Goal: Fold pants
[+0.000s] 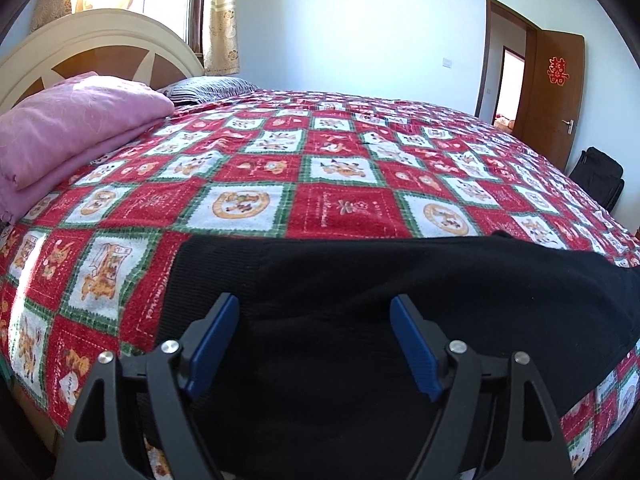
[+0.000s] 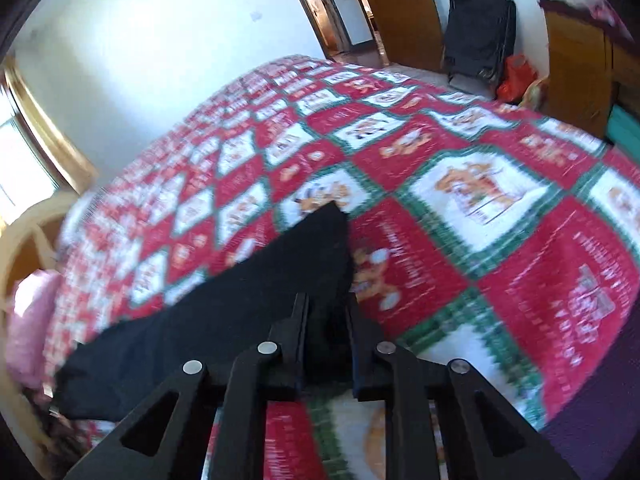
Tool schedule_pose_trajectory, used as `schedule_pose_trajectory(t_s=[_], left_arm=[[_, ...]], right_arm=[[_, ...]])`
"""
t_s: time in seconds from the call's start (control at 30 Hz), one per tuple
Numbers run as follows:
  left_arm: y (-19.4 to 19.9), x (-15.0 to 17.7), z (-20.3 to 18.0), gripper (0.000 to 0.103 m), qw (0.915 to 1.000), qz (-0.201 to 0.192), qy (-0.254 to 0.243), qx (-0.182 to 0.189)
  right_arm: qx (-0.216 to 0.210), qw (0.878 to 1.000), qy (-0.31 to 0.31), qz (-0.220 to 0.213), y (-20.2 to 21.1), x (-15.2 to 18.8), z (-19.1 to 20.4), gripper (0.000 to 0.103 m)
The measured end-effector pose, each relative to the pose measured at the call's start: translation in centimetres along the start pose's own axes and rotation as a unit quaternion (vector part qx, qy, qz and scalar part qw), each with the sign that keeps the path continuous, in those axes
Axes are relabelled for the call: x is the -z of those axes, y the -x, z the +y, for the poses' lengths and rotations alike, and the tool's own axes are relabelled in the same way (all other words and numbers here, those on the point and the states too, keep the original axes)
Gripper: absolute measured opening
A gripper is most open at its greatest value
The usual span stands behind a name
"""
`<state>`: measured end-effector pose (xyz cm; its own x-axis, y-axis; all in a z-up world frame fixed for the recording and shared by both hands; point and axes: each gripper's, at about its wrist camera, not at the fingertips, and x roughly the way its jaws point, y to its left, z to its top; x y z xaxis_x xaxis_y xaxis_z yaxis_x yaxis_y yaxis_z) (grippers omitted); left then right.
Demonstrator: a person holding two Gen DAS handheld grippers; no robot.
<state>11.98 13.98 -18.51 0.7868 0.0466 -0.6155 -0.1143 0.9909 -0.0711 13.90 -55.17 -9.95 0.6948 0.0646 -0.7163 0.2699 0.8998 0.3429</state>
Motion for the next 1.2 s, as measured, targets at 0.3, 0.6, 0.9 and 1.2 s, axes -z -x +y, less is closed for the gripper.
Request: schedule_pose_trajectory(t_s=[0.3, 0.6, 0.9, 1.2], left_arm=[[0.8, -0.8, -0.1, 0.081, 0.9993, 0.0, 0.027, 0.025], [2.6, -2.0, -2.6, 0.081, 0.9977, -0.022, 0.007, 0.064], [2.9, -2.1, -4.9, 0.081, 0.9903, -0.012, 0.013, 0.138], [3.3, -1.3, -9.9, 0.081, 0.9766, 0.016, -0.023, 0.213]], right_arm=[[-0.023, 0.997, 0.04, -0.065, 3.2, -0.3, 5.7, 0.015], [-0.086, 0.983, 0.138, -0.082, 4.2, 0.8, 17.7, 0.015], [-0.138, 0.966, 0.218, -0.034, 0.4, 5.0, 28.1, 0.015], [-0.142, 0.937, 0.317, 0.045, -6.4, 13.9, 35.5, 0.015]])
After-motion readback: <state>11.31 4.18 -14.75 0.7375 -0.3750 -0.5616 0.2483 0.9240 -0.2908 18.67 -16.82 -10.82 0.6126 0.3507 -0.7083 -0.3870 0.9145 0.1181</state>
